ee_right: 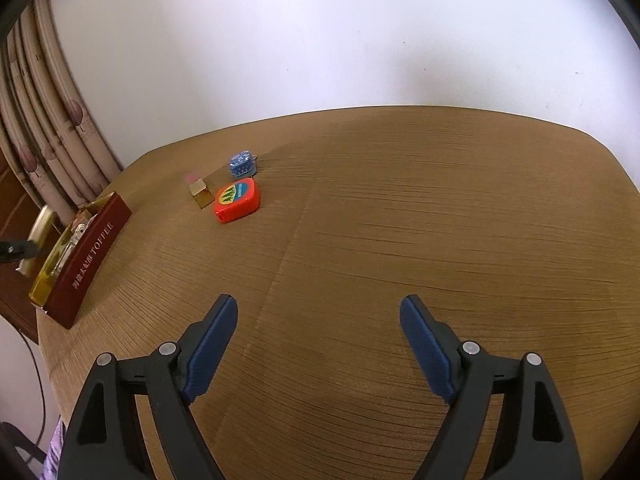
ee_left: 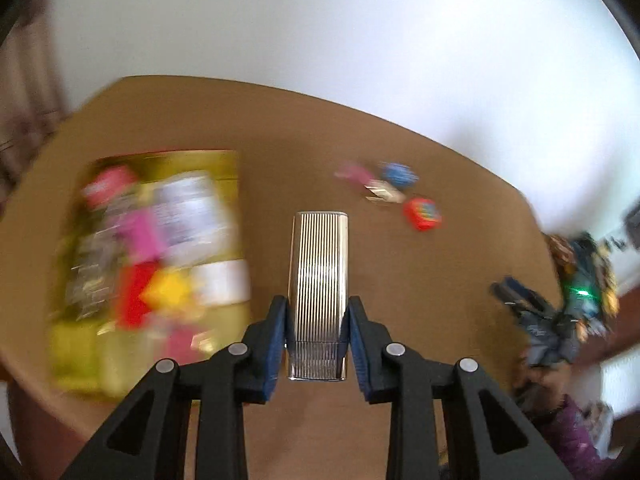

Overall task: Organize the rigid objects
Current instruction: 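Carry the gold tube into the tin and open the left tool, then grasp the red-and-gold lipstick with the right tool, then carry the lipstick into the tin and open the right tool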

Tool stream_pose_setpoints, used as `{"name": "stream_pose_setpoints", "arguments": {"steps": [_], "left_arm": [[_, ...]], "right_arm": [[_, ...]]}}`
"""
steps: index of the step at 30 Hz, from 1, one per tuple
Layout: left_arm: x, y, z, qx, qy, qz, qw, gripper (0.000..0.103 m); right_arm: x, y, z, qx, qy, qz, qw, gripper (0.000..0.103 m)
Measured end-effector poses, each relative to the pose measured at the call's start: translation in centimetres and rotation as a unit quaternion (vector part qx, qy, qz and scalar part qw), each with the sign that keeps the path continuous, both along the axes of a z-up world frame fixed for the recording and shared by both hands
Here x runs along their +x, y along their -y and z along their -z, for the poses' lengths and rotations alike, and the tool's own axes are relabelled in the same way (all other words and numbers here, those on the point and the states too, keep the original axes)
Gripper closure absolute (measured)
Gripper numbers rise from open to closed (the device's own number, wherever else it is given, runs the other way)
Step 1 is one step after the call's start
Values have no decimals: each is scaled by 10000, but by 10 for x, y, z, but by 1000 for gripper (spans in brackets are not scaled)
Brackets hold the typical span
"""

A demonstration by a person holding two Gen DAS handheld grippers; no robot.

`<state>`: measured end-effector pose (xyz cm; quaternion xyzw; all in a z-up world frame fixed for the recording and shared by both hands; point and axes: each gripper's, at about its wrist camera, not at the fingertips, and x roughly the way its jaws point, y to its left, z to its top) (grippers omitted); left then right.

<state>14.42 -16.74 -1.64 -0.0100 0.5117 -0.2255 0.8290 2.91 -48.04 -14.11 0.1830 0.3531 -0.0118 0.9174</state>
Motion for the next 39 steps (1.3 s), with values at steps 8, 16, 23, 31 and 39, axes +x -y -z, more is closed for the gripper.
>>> {"name": "stream_pose_setpoints", "arguments": {"steps": [8, 16, 23, 31, 39], "left_arm": [[19, -95, 25, 522, -205, -746, 9956, 73], [18, -108, 49, 602, -200, -806, 9947, 73], [15, -101, 51, 848, -17, -928, 9921, 69], [-36, -120, 23, 571, 1001, -1727, 9782, 52], [-43, -121, 32, 830, 1124, -1817, 9734, 49]], "right_arm": [[17, -22, -24, -27, 38, -439, 9990, 23], [106, -96, -77, -823, 114, -1858, 9791, 25], [183, -137, -60, -1172, -473, -2377, 9631, 36], [230, -136, -37, -1223, -963, -2270, 9614, 44], [240, -142, -29, -1361, -1534, -2128, 9553, 85]]}}
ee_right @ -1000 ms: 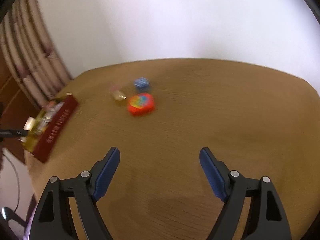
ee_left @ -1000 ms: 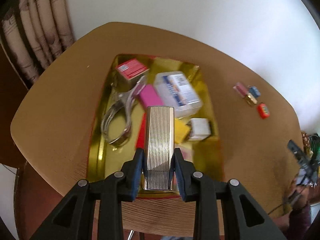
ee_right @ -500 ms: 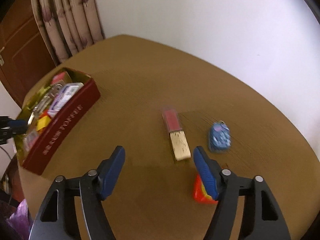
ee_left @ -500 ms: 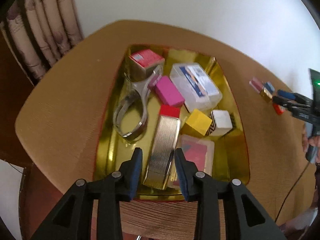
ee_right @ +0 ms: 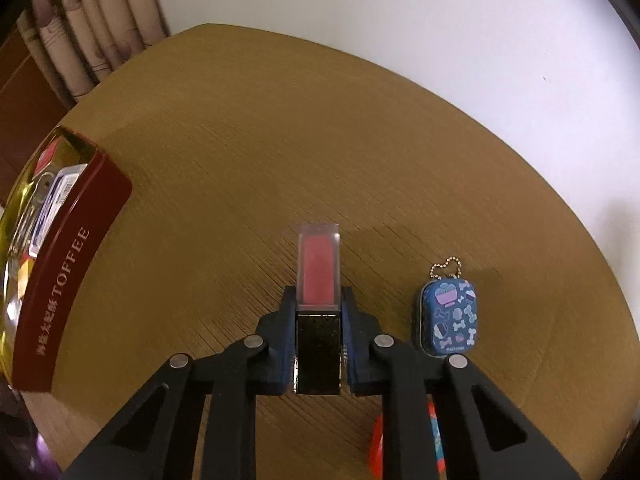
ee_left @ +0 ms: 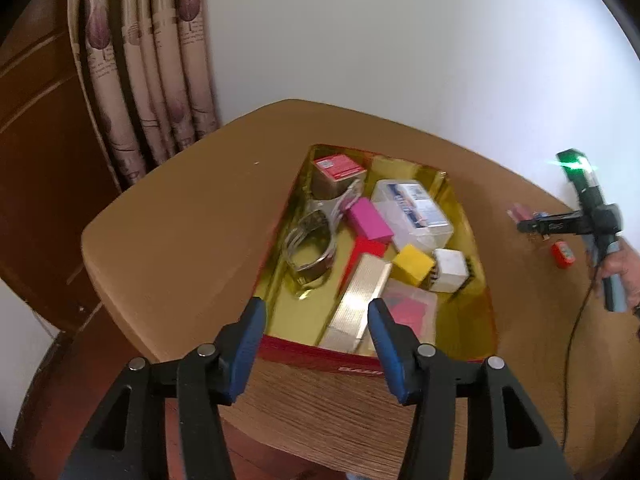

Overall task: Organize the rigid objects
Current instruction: 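Carry the lipstick into the tin and open the right tool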

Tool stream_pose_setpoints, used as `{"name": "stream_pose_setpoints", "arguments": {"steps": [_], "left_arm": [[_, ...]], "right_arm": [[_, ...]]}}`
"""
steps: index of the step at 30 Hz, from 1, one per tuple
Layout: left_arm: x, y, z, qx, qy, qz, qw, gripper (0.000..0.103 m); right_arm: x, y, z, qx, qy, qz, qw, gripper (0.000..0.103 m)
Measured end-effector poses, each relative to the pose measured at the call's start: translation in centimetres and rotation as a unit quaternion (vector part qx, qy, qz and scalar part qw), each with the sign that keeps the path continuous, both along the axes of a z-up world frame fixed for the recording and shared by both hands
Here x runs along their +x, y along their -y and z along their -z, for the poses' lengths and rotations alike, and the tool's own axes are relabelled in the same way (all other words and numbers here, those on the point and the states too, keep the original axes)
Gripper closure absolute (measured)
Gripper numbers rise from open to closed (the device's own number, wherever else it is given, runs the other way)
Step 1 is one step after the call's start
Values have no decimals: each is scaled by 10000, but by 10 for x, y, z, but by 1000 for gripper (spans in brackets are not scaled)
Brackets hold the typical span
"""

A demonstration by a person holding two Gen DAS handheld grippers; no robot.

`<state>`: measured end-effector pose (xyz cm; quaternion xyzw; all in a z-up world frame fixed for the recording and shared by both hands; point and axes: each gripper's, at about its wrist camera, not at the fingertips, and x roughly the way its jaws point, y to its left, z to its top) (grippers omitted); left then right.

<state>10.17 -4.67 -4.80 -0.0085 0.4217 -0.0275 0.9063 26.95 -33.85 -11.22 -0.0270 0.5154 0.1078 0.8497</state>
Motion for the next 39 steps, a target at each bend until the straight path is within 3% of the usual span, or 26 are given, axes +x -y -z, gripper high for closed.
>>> {"name": "stream_pose_setpoints", "arguments": {"steps": [4, 8, 11, 15, 19, 25, 29, 30, 35, 39], "left_arm": [[1, -6, 4, -46, -95, -70, 9999, 49], [0, -9, 2, -95, -91, -92, 9999, 48], [0, -10, 3, -34, -175, -114, 9998, 46], [0, -13, 4, -34, -228, -172, 9996, 45], [0, -14, 5, 63, -206, -181, 9996, 44], [3, -10, 7, 324, -254, -145, 9990, 43], [4, -12, 8, 307, -269, -191, 9990, 43], [4, -12, 8, 294, -278, -197, 9990, 43], [3, -11, 8, 138, -355, -167, 9991, 43], [-1, -2, 7, -46, -376, 51, 9993, 43]], "right_arm": [[-13, -2, -24, 555, 189, 5, 9983, 85], [-33, -29, -72, 1550, 447, -273, 9865, 85], [-38, -70, -89, 2092, 320, -590, 9756, 85], [-36, -132, -83, 2533, -31, -867, 9635, 85], [-33, -175, -66, 2528, -203, -853, 9635, 85], [-31, -188, -57, 2322, -160, -663, 9703, 85], [-24, -194, -58, 2486, -102, -533, 9671, 76], [-25, -190, -60, 2593, -84, -518, 9644, 70], [-62, -129, -74, 2981, 687, -89, 9520, 67], [-118, -53, -58, 1952, 1312, 744, 9691, 54]]}}
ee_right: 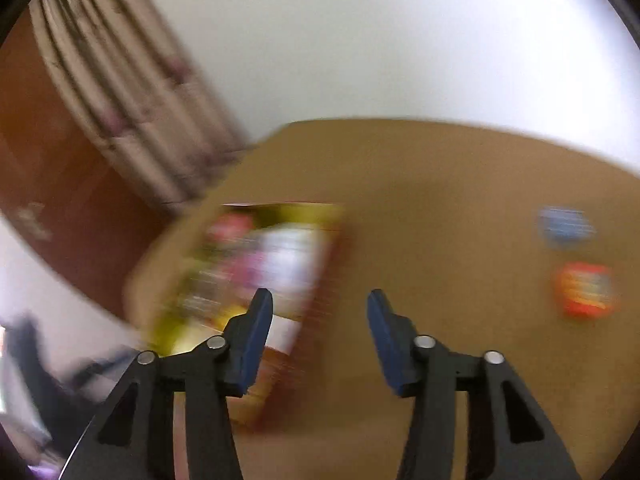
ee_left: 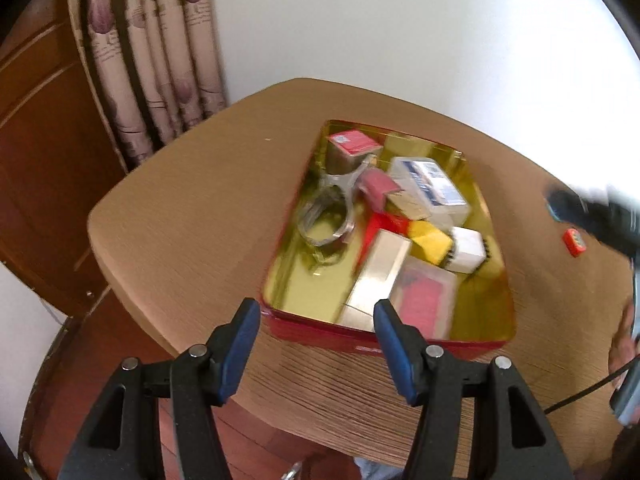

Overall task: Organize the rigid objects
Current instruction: 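Carry the lipstick into the tin and open the right tool, then reach the right tool to the red tape measure and grasp it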

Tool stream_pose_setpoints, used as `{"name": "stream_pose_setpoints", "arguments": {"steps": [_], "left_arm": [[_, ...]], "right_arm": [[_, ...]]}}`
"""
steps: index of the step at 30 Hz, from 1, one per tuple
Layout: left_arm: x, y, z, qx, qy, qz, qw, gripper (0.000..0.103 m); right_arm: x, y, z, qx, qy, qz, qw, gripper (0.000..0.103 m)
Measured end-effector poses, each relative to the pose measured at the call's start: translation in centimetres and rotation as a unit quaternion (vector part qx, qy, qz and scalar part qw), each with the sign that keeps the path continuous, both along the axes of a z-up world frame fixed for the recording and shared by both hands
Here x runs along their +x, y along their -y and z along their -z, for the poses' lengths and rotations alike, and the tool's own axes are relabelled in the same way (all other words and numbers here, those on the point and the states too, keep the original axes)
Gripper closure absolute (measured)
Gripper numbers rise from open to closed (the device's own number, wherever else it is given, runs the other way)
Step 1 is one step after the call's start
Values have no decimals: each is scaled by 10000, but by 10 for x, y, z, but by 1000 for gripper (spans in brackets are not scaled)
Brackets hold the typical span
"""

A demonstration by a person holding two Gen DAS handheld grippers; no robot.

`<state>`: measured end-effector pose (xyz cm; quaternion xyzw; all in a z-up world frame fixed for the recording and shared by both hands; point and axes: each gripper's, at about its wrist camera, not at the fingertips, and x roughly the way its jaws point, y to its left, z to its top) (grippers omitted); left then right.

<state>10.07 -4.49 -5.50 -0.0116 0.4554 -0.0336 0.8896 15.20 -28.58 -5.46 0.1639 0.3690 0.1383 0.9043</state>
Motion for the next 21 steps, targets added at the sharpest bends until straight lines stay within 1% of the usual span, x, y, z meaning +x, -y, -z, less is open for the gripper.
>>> {"name": "stream_pose_setpoints", "arguments": {"steps": [1, 4, 7, 9, 11, 12, 13, 14, 15, 16, 19, 20, 21], "left_arm": [[-2, 4, 0, -50, -10, 73, 10000, 43], [-8, 18, 1, -180, -53, 374, 9991, 43], [-17, 37, 1, -230, 3, 736, 9970, 43], [-23, 50, 3, -280, -20, 985, 9947, 43], [-29, 68, 4, -325, -146, 1369, 9900, 43], [-32, 77, 3, -270, -147, 1513, 9880, 43], [-35, 84, 2, -159, -118, 1604, 9869, 43], [-38, 93, 1, 39, -50, 1653, 9862, 43], [-40, 100, -1, 156, 12, 1643, 9863, 43], [-42, 104, -3, 162, 57, 1649, 9862, 43], [-40, 113, -10, -98, 110, 1661, 9860, 43], [-36, 117, -11, -189, 53, 1661, 9859, 43], [-34, 120, -12, -235, 0, 1672, 9856, 43]], "right_arm": [[-11, 20, 8, -172, -17, 218, 9996, 54], [-38, 85, 41, -759, -366, 961, 9918, 53], [-55, 121, 64, -1243, -504, 1364, 9815, 52], [-65, 141, 79, -1198, -550, 1531, 9794, 52], [-65, 150, 89, -1058, -615, 1586, 9797, 51], [-64, 152, 92, -1002, -601, 1585, 9804, 47], [-61, 151, 91, -972, -552, 1552, 9815, 45], [-58, 150, 88, -948, -464, 1474, 9834, 44], [-52, 148, 84, -928, -348, 1372, 9856, 40], [-46, 147, 82, -924, -271, 1305, 9868, 38], [-22, 143, 76, -808, -106, 1051, 9911, 35], [-11, 140, 74, -839, -87, 975, 9917, 31], [0, 137, 74, -982, -102, 946, 9906, 29]]}}
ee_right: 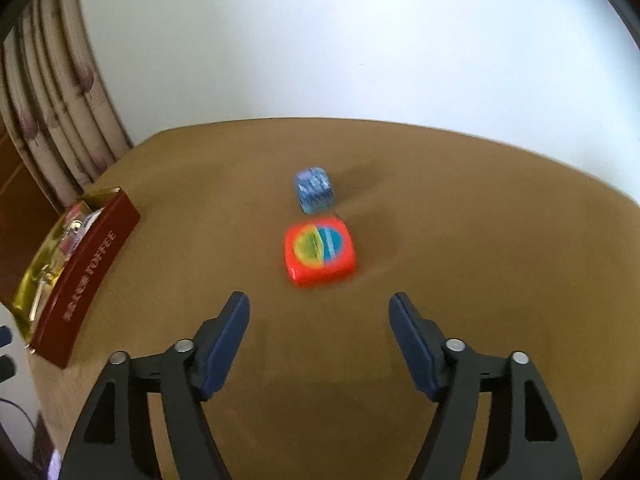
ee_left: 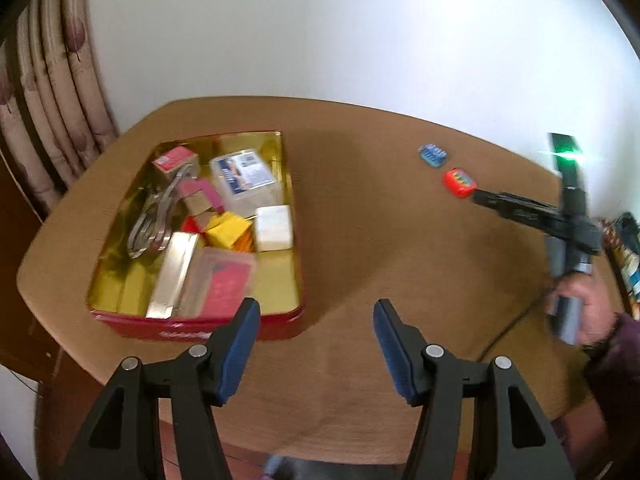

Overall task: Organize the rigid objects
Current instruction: 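Reach the right tool to the red tape measure and grasp it, then grasp the blue keychain tin with the left tool while the right tool holds the tape measure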

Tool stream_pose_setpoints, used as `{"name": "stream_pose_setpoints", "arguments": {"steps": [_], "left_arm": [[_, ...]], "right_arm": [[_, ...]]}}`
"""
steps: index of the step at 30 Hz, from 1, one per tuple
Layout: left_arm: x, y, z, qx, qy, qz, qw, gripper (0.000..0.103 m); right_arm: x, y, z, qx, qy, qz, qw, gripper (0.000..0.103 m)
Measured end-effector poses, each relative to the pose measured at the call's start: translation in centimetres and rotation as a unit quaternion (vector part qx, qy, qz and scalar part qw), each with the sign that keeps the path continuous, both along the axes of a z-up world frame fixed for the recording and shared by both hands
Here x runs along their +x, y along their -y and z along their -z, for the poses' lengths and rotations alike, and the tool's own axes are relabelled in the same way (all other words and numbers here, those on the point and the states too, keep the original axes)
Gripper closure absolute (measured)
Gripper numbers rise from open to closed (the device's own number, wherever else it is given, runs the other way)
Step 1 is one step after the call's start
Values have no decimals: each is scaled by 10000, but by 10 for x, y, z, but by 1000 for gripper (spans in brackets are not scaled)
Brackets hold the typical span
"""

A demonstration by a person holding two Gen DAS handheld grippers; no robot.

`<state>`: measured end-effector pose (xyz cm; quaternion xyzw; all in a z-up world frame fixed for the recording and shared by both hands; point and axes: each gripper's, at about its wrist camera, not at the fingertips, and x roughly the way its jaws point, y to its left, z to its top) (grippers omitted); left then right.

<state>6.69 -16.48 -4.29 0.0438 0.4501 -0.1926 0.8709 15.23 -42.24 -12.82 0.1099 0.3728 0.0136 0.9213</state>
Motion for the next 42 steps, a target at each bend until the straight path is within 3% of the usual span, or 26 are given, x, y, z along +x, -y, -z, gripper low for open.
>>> {"name": "stream_pose_setpoints", "arguments": {"steps": [5, 8, 9, 17, 20, 23, 28, 35, 42], "left_arm": [[24, 17, -6, -131, -210, -29, 9997, 43], [38, 29, -11, -226, -284, 2, 9993, 43], [44, 35, -13, -267, -297, 13, 9992, 43], [102, 114, -29, -621, -282, 406, 9968, 39], [133, 160, -22, -689, -485, 611, 9946, 38], [163, 207, -3, -380, -933, 780, 9918, 37], [199, 248, 22, -309, -1455, 654, 9867, 37], [228, 276, 44, -26, -1777, 272, 9837, 37], [238, 292, 63, 531, -1656, 22, 9848, 37]], "right_arm": [[44, -6, 10, -127, -284, -208, 9993, 32], [52, -5, 17, -215, -401, -276, 9986, 59], [52, -4, 17, -206, -416, -323, 9984, 59], [-30, 37, 24, -839, -199, 203, 9961, 60], [-50, 71, 30, -397, -170, 606, 9972, 60], [-60, 103, 37, 329, -138, 874, 9955, 60], [-62, 103, 38, 380, -19, 549, 9978, 60], [-69, 119, 33, 776, 273, 520, 9953, 59], [-82, 130, 32, 970, 424, 486, 9932, 59]]}}
